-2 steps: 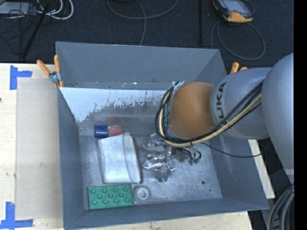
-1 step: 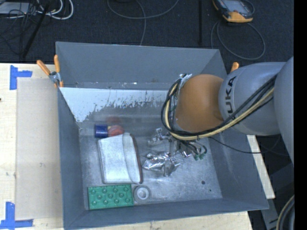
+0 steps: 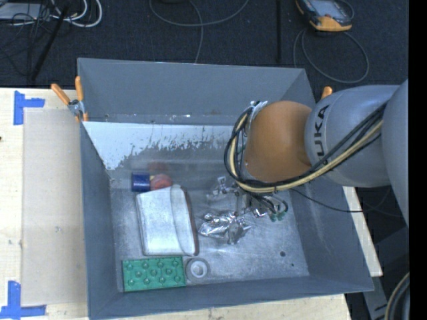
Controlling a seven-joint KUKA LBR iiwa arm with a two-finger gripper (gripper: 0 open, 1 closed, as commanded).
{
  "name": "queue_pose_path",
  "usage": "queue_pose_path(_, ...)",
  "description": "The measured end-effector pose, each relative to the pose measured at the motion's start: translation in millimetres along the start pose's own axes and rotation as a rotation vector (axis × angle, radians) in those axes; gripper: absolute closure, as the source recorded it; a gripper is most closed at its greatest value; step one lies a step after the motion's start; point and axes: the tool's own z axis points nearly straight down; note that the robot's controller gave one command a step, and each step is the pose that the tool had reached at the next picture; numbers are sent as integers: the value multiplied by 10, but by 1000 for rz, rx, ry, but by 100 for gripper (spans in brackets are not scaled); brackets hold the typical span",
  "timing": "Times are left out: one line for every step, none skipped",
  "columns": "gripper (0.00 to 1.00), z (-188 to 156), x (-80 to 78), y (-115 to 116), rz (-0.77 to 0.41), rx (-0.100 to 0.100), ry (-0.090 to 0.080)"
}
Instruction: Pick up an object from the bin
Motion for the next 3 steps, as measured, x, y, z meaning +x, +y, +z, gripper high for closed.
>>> queue_pose_path(0,303,-33,-8,-5,-1,-1)
queue_pose_path(0,285,-40,-8,-5,0,2)
queue_pose_path(100,259,-62,-12,-5,1,-4)
